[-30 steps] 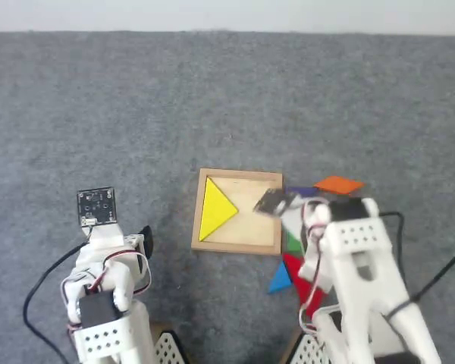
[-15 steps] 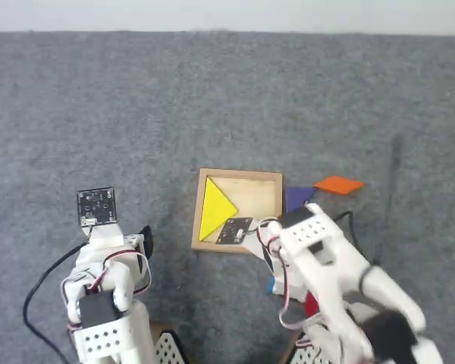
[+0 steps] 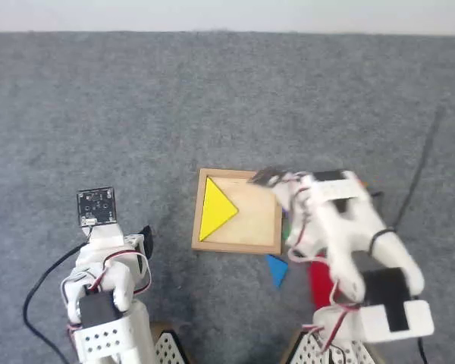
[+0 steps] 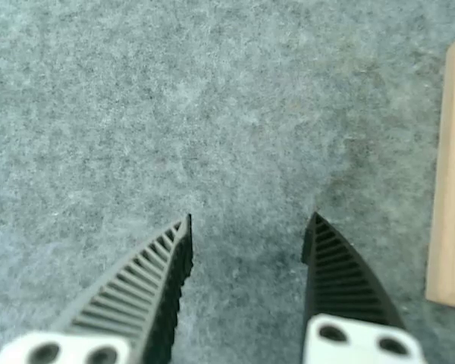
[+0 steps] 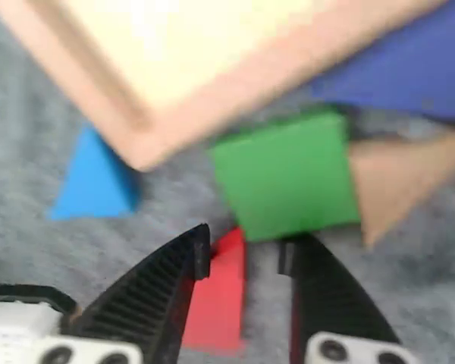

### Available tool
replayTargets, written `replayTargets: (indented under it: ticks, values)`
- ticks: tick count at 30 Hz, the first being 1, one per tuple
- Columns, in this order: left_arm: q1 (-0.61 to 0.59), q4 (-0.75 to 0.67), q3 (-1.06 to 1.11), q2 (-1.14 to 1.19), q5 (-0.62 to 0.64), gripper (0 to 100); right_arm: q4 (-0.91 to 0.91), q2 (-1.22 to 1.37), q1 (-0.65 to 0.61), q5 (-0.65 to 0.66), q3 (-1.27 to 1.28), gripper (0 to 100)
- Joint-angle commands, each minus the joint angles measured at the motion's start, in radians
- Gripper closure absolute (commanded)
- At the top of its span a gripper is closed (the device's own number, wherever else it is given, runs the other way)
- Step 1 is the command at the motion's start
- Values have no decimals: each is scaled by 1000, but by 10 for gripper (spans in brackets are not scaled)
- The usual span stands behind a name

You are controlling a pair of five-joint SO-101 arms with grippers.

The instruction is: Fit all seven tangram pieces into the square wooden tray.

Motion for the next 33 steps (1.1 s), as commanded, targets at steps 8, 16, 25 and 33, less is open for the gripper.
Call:
replayTargets:
  ticks: [8,16,25,33]
  values:
    - [-5,5,-10,-18,-6,766,35,42,463,130,-262,827]
    - [-5,5,-10,-18,-6,766,145,-208,516,104,-287,826]
    - [-5,5,-10,-18,-6,766,527,-628,243,476,129,826]
    - [-5,5,-10,-18,-6,766,430,-472,44,431,189,830]
